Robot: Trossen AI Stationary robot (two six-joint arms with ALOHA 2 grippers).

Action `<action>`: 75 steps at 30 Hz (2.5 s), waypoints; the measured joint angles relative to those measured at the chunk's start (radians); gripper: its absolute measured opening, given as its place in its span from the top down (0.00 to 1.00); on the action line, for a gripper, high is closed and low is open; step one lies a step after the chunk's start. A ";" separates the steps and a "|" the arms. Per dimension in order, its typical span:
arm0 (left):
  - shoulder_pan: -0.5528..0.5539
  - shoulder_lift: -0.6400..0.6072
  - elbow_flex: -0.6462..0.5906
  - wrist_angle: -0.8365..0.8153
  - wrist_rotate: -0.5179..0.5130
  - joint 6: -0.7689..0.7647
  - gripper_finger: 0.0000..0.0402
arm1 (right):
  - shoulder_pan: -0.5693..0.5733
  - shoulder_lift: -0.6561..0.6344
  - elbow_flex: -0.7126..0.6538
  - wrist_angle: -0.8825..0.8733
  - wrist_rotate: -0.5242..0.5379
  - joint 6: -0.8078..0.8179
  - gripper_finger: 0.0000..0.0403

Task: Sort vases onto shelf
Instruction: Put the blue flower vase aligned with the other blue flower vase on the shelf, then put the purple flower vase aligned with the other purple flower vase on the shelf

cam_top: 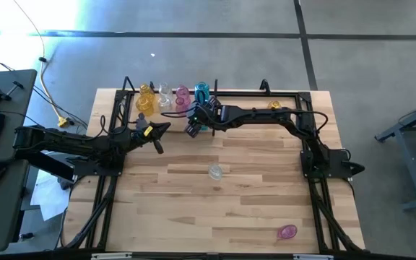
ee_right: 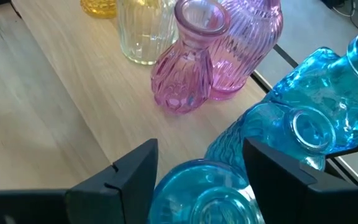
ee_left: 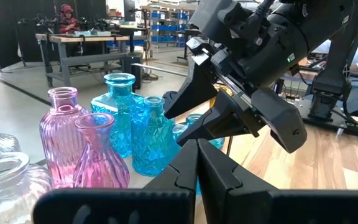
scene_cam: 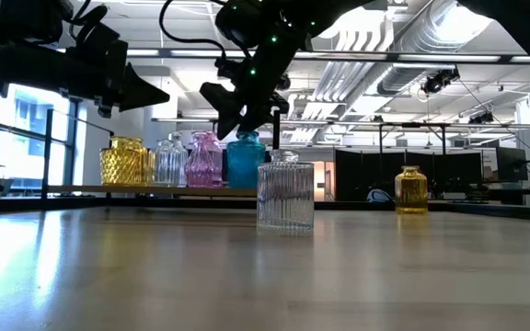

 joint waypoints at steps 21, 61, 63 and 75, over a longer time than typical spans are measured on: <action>0.000 0.000 0.000 0.000 0.000 0.000 1.00 | 0.053 -0.006 0.284 -0.345 0.008 -0.149 0.51; 0.000 0.000 0.000 -0.007 0.011 0.008 1.00 | 0.069 0.129 0.315 -0.590 -0.042 -0.181 0.99; 0.000 0.000 0.000 -0.007 0.011 0.008 1.00 | 0.074 0.129 0.315 -0.590 -0.042 -0.182 0.99; 0.000 0.000 0.000 -0.007 0.011 0.008 1.00 | 0.140 0.091 0.314 -0.625 -0.048 -0.214 0.99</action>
